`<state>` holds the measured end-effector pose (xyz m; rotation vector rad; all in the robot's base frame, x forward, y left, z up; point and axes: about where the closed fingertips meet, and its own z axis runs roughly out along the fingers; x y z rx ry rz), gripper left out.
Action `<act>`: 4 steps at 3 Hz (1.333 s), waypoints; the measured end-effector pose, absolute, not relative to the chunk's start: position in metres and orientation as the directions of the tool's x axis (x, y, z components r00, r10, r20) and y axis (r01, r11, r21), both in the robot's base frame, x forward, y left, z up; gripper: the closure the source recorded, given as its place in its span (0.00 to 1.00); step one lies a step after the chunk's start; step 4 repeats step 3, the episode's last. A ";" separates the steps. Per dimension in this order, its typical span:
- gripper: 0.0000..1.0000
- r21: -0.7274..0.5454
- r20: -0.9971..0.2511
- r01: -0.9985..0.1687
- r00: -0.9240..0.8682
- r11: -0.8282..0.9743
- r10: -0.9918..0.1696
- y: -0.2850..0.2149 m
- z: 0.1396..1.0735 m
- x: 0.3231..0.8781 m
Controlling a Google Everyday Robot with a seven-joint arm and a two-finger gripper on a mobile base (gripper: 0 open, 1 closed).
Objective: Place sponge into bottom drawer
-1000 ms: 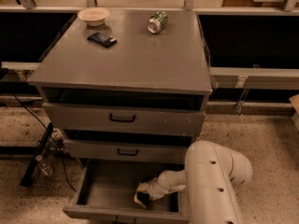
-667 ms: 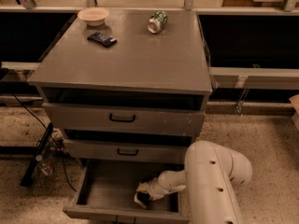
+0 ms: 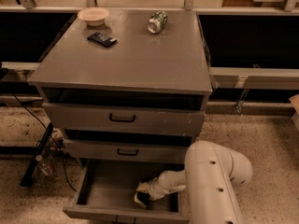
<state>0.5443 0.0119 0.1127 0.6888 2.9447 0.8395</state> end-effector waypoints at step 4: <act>0.00 0.503 0.115 0.411 -0.904 0.761 0.412 0.012 0.112 0.544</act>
Offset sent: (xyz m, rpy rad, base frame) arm 0.0000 0.0000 0.0000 0.0000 0.0000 0.0000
